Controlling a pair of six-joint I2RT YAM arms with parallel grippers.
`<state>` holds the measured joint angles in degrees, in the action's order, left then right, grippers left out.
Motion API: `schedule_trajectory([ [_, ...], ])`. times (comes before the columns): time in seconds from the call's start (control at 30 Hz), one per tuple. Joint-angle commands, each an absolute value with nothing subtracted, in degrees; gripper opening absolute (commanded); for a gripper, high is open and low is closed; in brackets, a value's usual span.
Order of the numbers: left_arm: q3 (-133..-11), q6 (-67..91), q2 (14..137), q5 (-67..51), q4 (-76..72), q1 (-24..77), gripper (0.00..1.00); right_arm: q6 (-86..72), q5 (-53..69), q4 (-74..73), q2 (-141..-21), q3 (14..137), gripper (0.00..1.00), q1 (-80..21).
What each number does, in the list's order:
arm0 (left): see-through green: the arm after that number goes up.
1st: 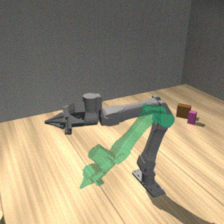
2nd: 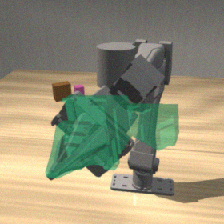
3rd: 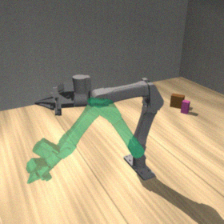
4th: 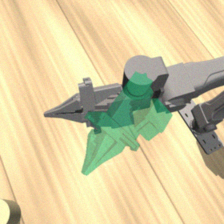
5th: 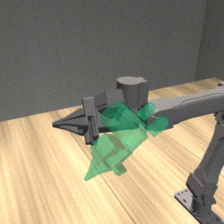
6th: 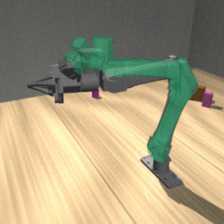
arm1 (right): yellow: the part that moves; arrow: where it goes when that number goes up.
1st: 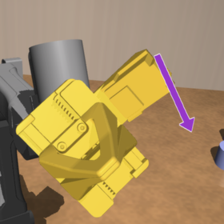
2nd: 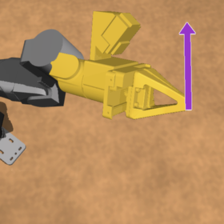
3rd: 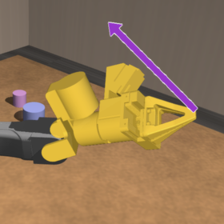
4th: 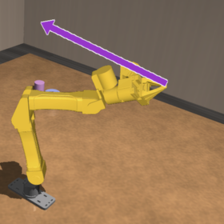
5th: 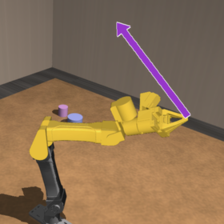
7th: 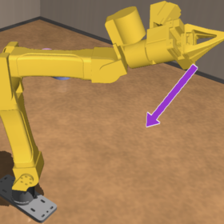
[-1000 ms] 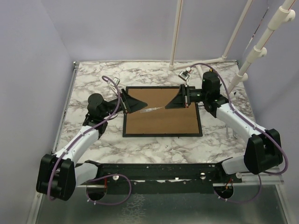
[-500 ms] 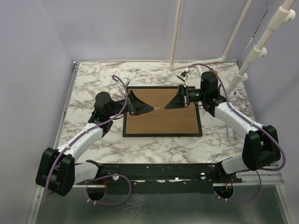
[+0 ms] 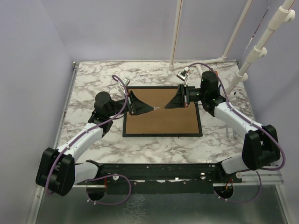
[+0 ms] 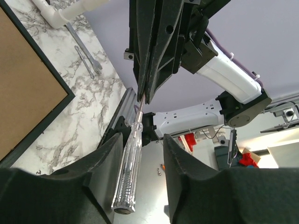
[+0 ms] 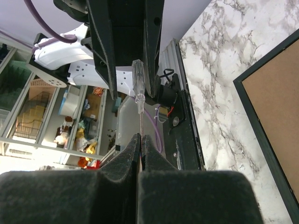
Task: Take the photo out of the frame
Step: Adjust the screwdriver.
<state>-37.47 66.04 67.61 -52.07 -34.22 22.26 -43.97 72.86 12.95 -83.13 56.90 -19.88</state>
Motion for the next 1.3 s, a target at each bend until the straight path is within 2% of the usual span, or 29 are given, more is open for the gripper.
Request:
schedule_trajectory([
  [0.0,-39.19,65.92,67.28,-53.89,-35.51,22.5,0.39,-44.25,74.49,14.24,-83.79,56.16,0.01,-19.95],
  [0.13,-39.35,65.92,67.02,-54.12,-35.51,22.51,0.34,-44.46,74.45,14.47,-84.1,56.07,0.01,-19.95],
  [0.2,-39.21,65.8,66.98,-54.16,-35.51,22.57,0.28,-44.51,74.5,14.46,-84.27,56.17,0.01,-19.95],
  [0.33,-38.56,65.2,67.11,-53.35,-35.51,22.5,0.02,-44.59,74.47,14.55,-84.58,56.55,0.01,-19.95],
  [0.37,-38.44,64.95,67.17,-53.23,-35.51,22.54,0.0,-44.56,74.45,14.52,-84.7,56.62,0.03,-20.0],
  [0.4,-38.17,64.69,67.23,-53.04,-35.51,22.56,0.0,-44.3,74.25,14.3,-84.8,56.68,0.09,-20.0],
  [0.47,-37.71,64.08,67.38,-52.78,-35.51,22.59,0.0,-42.15,72.36,12.08,-84.27,56.58,0.42,-19.95],
  [0.5,-37.51,63.69,67.42,-52.71,-35.51,22.59,0.0,-40.15,70.79,10.05,-83.6,56.73,0.56,-19.91],
  [0.53,-37.21,63.16,67.53,-52.71,-35.51,22.6,0.0,-38.08,68.84,7.67,-82.8,56.89,0.63,-19.92],
  [0.63,-36.27,62.0,68.71,-51.96,-34.25,22.5,0.0,-31.39,61.21,-0.41,-79.45,57.6,0.75,-19.74],
  [0.8,-34.25,60.71,70.13,-46.87,-29.39,21.71,0.0,-22.99,38.17,-14.47,-71.43,57.62,0.87,-19.73],
  [0.93,-34.2,54.6,68.14,-42.47,-22.59,21.18,0.0,-23.37,25.36,-12.03,-63.13,50.96,0.99,-19.7],
  [1.1,-33.83,48.16,64.19,-41.53,-21.08,21.1,0.0,-27.6,13.44,-9.22,-55.12,45.11,1.0,-19.69],
  [1.27,-30.9,47.36,57.54,-34.93,-20.38,20.49,0.0,-29.23,4.53,-9.75,-53.09,42.45,1.0,-19.76],
])
